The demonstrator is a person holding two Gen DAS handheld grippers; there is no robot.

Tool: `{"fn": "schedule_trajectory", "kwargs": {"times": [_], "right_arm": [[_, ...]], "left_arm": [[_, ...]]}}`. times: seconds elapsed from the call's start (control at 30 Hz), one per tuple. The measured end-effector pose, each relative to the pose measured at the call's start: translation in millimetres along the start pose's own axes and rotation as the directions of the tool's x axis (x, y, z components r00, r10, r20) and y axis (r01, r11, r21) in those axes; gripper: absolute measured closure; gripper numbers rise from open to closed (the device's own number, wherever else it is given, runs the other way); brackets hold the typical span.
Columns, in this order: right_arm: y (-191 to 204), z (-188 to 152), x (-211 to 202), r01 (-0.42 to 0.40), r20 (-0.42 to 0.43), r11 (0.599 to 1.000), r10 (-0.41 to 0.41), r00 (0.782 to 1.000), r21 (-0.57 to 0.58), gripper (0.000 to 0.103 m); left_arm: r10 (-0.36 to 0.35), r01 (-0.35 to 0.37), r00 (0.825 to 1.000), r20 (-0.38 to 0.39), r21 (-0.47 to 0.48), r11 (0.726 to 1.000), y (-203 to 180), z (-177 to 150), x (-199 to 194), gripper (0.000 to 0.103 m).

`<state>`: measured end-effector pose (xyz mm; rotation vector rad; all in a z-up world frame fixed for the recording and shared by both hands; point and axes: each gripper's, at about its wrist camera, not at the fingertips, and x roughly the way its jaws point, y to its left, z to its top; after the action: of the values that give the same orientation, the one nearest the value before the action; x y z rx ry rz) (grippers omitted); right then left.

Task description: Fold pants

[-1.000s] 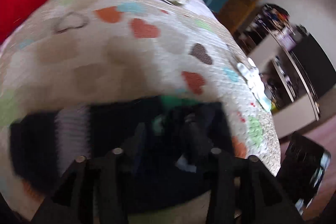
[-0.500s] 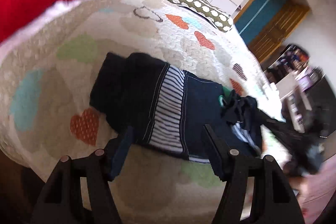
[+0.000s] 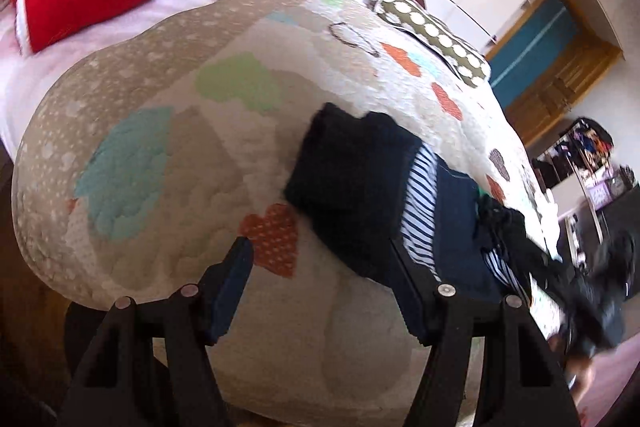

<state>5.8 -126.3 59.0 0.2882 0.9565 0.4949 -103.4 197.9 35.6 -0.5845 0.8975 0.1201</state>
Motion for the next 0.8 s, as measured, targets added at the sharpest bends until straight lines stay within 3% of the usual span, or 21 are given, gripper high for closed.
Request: {"fn": "schedule_trajectory", "kwargs": {"times": [0.07, 0.13, 0.3, 0.53, 0.63, 0.8], "right_arm": [[4.7, -18.3, -2.8, -0.016, -0.006, 1.000, 0.016, 1.000, -0.009, 0.037], [4.4, -36.8, 12.3, 0.002, -0.052, 1.000, -0.002, 0.999, -0.006, 0.035], [20.2, -64.2, 17.0, 0.108, 0.069, 0.985, -0.099, 0.993, -0.134, 0.033], [27.2, -56.8, 18.7, 0.145, 0.032, 0.981, -0.142, 0.989, -0.132, 0.029], [36.6, -48.9, 7.2, 0.074, -0.017, 0.990, -0.076, 0.997, -0.118, 0.029], [84.8, -26.9, -3.5, 0.057, 0.005, 0.965, -0.058, 0.998, -0.254, 0.029]], "left_arm": [[-0.004, 0.004, 1.000, -0.006, -0.025, 1.000, 5.6, 1.1, 0.2, 0.037], [-0.006, 0.005, 1.000, -0.007, -0.032, 0.999, 7.9, 2.2, -0.7, 0.037], [0.013, -0.012, 1.000, 0.023, -0.030, 0.999, 11.6, 3.2, -7.9, 0.035], [0.019, -0.014, 0.998, 0.064, -0.066, 0.998, 32.3, 8.7, -18.0, 0.035], [0.040, -0.030, 0.995, 0.092, -0.111, 0.993, 52.1, 13.5, -25.4, 0.035], [0.054, -0.034, 0.994, 0.099, -0.195, 0.980, 85.2, 18.5, -29.7, 0.035]]}}
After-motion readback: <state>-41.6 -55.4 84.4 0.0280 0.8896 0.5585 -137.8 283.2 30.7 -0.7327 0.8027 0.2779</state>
